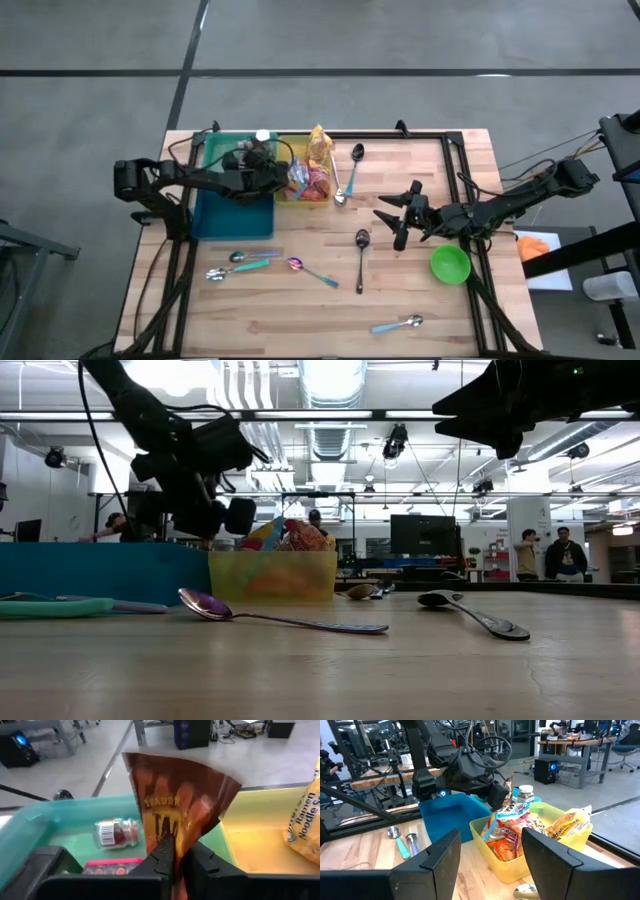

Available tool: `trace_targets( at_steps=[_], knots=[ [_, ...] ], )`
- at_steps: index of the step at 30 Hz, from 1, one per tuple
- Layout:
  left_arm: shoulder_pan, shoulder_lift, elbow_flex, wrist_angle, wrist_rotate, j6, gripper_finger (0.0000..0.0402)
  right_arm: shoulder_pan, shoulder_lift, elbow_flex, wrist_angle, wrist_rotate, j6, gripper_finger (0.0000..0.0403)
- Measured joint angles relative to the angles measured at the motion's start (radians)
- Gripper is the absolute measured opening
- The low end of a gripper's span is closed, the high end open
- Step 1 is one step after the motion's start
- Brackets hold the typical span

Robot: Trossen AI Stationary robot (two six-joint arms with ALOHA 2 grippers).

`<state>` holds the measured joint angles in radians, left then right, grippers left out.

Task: Pick & Place Food Item
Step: Put the orange spice pack into the green bin, then put the purple spoon into the blue bin

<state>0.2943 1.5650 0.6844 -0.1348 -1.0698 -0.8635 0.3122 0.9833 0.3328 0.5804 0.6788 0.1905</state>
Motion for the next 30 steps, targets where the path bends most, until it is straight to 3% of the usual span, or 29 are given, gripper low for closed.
trace_targets(
  at_steps=[4, 10, 15, 20, 30],
  knots=[
    [0.000, 0.001, -0.005, 0.006, 0.047, 0.000, 0.0076, 0.000, 0.000, 0.000, 0.000, 0.000, 0.000, 0.0206],
    [0.000, 0.001, -0.005, 0.004, 0.050, 0.000, 0.0157, 0.000, 0.000, 0.000, 0.000, 0.000, 0.000, 0.0206],
    [-0.001, 0.001, -0.005, 0.001, 0.049, 0.001, 0.0202, 0.000, 0.000, 0.000, 0.000, 0.000, 0.000, 0.0206],
    [-0.001, -0.016, -0.005, -0.004, 0.046, 0.001, 0.0221, 0.000, 0.000, 0.000, 0.000, 0.000, 0.000, 0.0206],
    [-0.007, -0.165, -0.005, -0.070, 0.057, 0.053, 0.0223, 0.000, 0.000, 0.000, 0.000, 0.000, 0.000, 0.0206]
  ],
)
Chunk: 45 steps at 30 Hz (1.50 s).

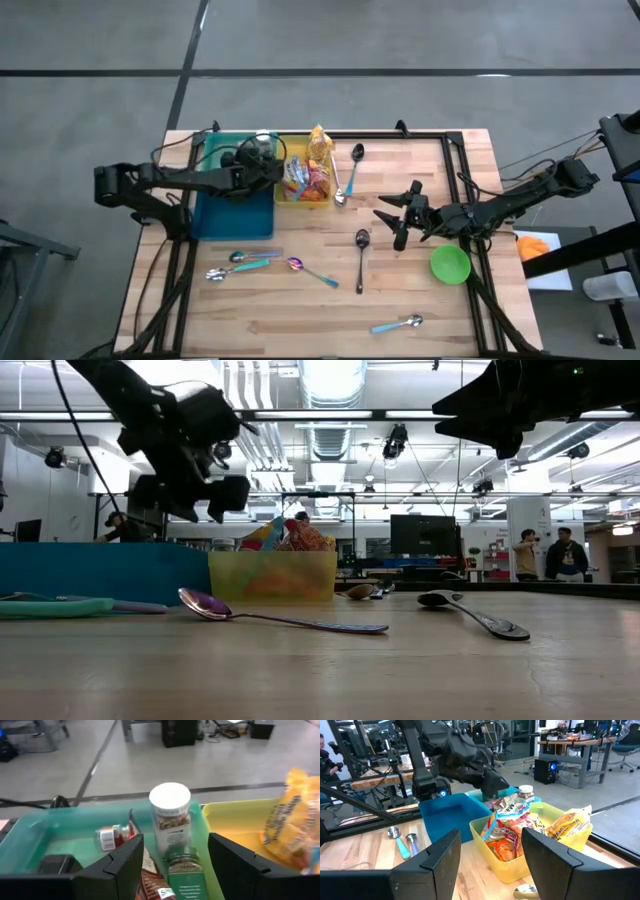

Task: Pick & Place Food Item
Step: Put the purple spoon into the blue bin

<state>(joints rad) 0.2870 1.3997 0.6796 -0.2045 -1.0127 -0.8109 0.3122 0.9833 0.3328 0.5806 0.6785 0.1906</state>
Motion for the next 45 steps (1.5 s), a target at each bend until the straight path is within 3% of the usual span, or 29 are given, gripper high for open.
trace_targets(
  at_steps=[12, 20, 26, 39, 45],
  knots=[
    [-0.093, -0.149, 0.000, 0.001, 0.083, 0.109, 0.0223, 0.000, 0.000, 0.000, 0.000, 0.000, 0.000, 0.0206],
    [-0.211, -0.228, 0.000, 0.004, 0.224, 0.185, 0.0223, 0.000, 0.000, 0.000, 0.000, 0.000, 0.000, 0.0206],
    [-0.321, -0.258, 0.001, 0.005, 0.259, 0.194, 0.0223, 0.000, 0.000, 0.000, 0.000, 0.000, 0.000, 0.0206],
    [-0.498, -0.264, 0.001, 0.006, 0.510, 0.270, 0.0223, 0.000, 0.000, 0.000, 0.000, 0.000, 0.000, 0.0206],
    [-0.612, -0.264, 0.001, 0.027, 0.477, 0.261, 0.0223, 0.000, 0.000, 0.000, 0.000, 0.000, 0.000, 0.0206]
  ],
)
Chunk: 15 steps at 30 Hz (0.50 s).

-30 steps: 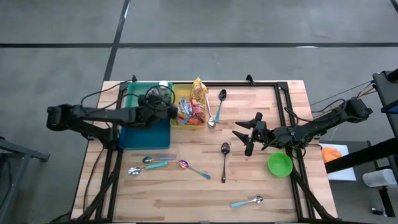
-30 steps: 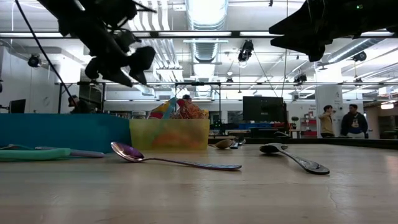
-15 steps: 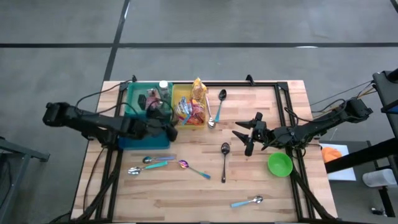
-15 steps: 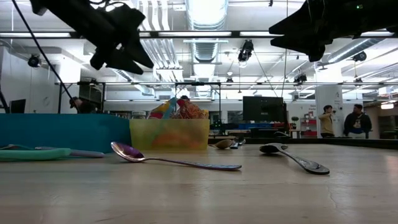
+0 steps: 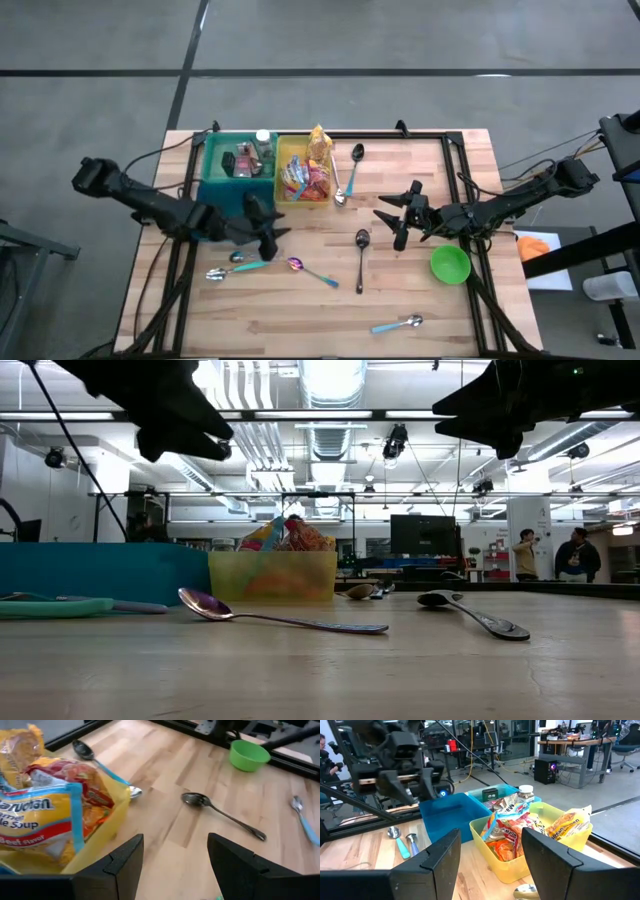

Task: Pick & Place Food Item
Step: Put the purple spoon into the blue bin

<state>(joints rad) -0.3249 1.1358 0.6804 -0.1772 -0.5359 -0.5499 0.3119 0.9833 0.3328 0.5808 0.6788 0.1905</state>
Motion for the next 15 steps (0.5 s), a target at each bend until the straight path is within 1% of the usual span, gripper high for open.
trace_targets(
  at_steps=[3, 5, 10, 15],
  knots=[
    [-0.070, 0.000, 0.001, -0.009, -0.065, -0.027, 0.0223, 0.000, 0.000, 0.000, 0.000, 0.000, 0.000, 0.0206],
    [-0.109, 0.000, 0.014, -0.042, -0.086, -0.052, 0.0223, 0.000, 0.000, 0.000, 0.000, 0.000, 0.000, 0.0206],
    [-0.166, 0.000, 0.043, -0.165, -0.100, -0.150, 0.0223, 0.000, 0.000, 0.000, 0.000, 0.000, 0.000, 0.0206],
    [-0.183, 0.008, 0.040, -0.317, -0.098, -0.256, 0.0223, 0.000, 0.000, 0.000, 0.000, 0.000, 0.000, 0.0206]
  ],
)
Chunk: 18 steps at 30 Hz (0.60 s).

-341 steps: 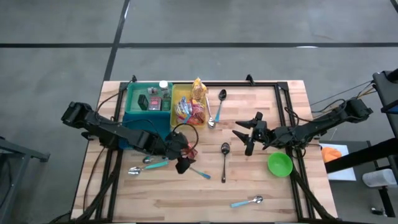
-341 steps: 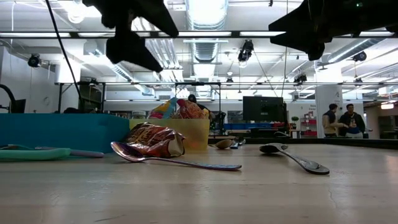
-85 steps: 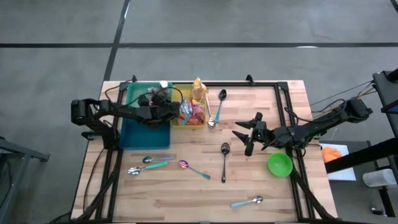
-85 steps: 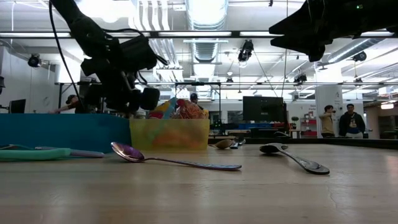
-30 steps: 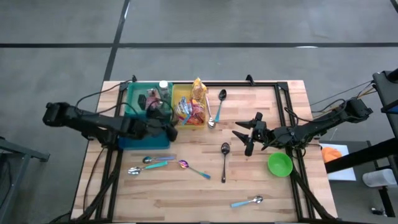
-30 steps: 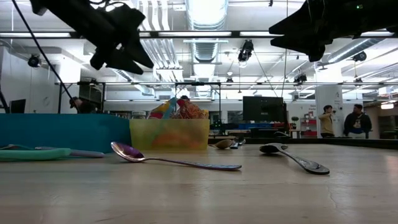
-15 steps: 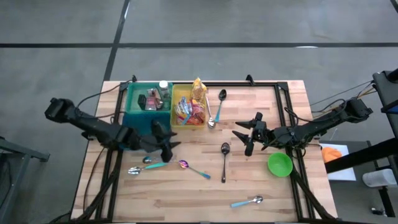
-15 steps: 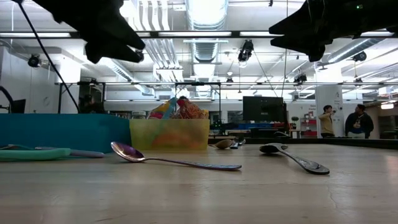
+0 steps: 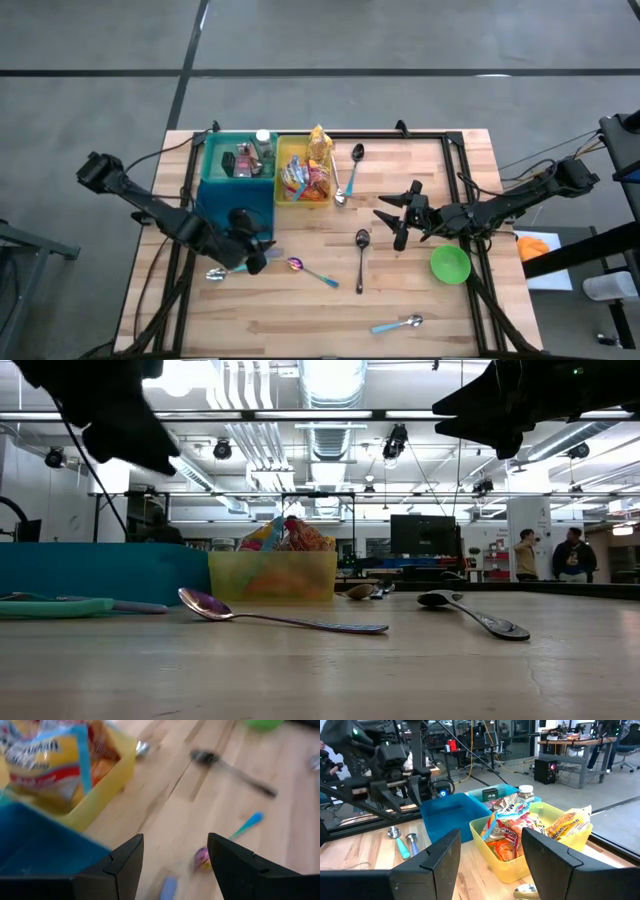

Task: Pick & Place Food Item
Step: Put the purple spoon into the blue bin

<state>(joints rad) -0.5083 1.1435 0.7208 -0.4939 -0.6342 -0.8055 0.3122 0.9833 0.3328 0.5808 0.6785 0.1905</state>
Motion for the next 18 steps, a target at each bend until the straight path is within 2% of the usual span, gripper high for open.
trace_targets(
  at_steps=[3, 7, 9, 14, 18],
  knots=[
    [0.000, 0.009, -0.001, -0.049, 0.061, -0.003, 0.0223, 0.000, 0.000, 0.000, 0.000, 0.000, 0.000, 0.0206],
    [0.000, 0.010, 0.000, -0.075, 0.266, 0.012, 0.0223, 0.000, 0.000, 0.000, 0.000, 0.000, 0.000, 0.0206],
    [-0.003, 0.010, 0.000, -0.085, 0.337, -0.035, 0.0223, 0.000, 0.000, 0.000, 0.000, 0.000, 0.000, 0.0206],
    [-0.030, 0.028, -0.005, -0.112, 0.388, -0.234, 0.0223, 0.000, 0.000, 0.000, 0.000, 0.000, 0.000, 0.0206],
    [-0.033, 0.037, -0.005, -0.124, 0.450, -0.251, 0.0223, 0.000, 0.000, 0.000, 0.000, 0.000, 0.000, 0.0206]
  ],
)
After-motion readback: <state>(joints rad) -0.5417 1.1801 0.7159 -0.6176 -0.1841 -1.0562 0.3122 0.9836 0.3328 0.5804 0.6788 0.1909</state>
